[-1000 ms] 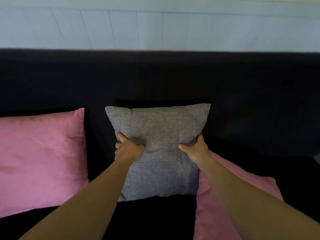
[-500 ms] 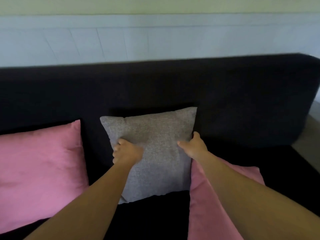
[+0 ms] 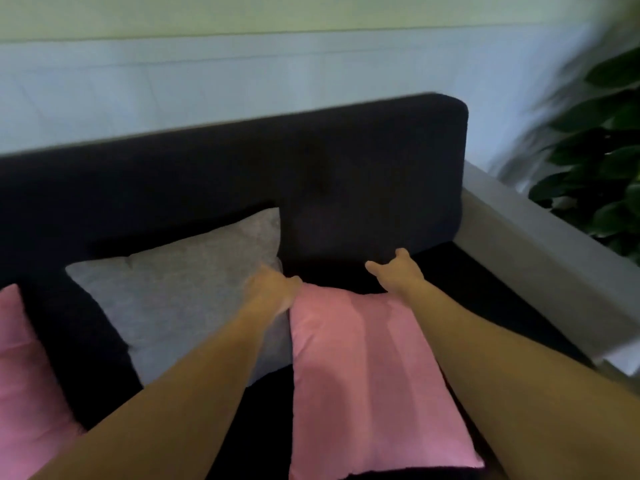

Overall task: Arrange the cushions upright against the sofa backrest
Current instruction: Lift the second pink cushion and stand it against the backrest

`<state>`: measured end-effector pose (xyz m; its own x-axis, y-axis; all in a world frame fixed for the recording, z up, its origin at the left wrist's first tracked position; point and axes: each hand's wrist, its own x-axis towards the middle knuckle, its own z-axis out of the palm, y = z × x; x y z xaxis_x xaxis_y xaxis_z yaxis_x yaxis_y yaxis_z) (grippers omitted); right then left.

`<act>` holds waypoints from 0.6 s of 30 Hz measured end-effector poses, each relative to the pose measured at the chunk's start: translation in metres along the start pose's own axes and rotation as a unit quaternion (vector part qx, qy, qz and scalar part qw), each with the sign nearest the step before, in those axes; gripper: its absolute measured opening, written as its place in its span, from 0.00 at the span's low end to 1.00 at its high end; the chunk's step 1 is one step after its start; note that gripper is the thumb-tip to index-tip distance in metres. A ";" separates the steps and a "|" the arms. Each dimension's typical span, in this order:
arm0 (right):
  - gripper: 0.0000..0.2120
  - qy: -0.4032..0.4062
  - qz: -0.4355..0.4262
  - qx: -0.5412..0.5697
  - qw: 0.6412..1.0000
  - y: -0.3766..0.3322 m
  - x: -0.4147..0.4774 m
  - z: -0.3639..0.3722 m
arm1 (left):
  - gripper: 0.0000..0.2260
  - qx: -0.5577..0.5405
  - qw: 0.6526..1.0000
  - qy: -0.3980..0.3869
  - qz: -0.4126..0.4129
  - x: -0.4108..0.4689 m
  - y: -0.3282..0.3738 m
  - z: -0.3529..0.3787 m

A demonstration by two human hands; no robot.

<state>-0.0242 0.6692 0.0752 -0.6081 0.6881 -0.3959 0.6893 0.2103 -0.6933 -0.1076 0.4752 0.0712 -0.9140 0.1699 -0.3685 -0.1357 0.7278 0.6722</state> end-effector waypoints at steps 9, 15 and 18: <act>0.36 -0.064 0.129 -0.031 0.989 0.123 0.035 -0.034 | 0.35 0.067 0.986 -0.100 -0.117 0.001 -0.021 0.096; 0.38 -0.133 0.167 0.009 0.977 0.179 0.051 -0.023 | 0.43 0.066 0.981 -0.060 -0.172 0.009 -0.042 0.126; 0.41 -0.172 0.190 0.042 0.966 0.187 0.053 -0.015 | 0.44 0.003 0.980 -0.046 -0.194 0.013 -0.051 0.133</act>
<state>0.0783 0.7554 -0.0668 -0.4221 0.4295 -0.7983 0.8630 -0.0793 -0.4990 -0.0622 0.5287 -0.0531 -0.7553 -0.0624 -0.6524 -0.4646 0.7531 0.4659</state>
